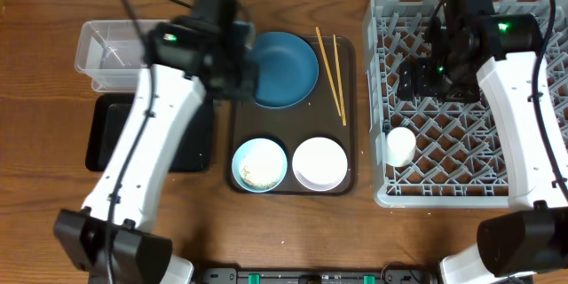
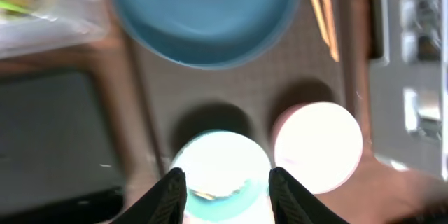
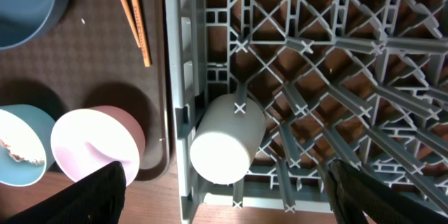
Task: Sort waste into correct bins and load items into the dishwasher rack
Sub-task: 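Grasp the light-blue rice bowl rim with the left gripper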
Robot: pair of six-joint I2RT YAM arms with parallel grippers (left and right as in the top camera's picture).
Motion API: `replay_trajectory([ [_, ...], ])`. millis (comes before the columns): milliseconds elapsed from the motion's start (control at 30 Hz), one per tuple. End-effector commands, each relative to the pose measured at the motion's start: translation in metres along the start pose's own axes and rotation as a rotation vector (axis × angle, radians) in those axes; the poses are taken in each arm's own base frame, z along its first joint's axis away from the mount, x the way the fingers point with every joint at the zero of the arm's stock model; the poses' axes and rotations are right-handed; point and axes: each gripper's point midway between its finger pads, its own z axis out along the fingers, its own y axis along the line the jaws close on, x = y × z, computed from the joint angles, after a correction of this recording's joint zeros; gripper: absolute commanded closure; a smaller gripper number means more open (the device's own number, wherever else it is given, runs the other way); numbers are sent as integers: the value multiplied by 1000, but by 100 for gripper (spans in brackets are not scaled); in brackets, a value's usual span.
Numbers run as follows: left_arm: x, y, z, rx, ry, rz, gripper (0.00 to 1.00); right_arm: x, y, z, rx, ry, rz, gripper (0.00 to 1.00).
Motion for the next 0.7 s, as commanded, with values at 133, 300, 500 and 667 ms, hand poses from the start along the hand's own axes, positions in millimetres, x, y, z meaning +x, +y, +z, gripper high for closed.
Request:
replay_trajectory([
  [133,38,-36,62,-55,79,-89,60,-5,3,-5,3,-30,-16,11],
  [300,55,-35,98,-106,65,-150,68,-4,3,-5,3,-28,-16,11],
  [500,78,-22,123,-149,98,-218,68,-4,3,-5,3,-24,-16,11],
  [667,88,-17,140,-150,100,-227,67,-4,3,-5,3,-24,-16,11],
])
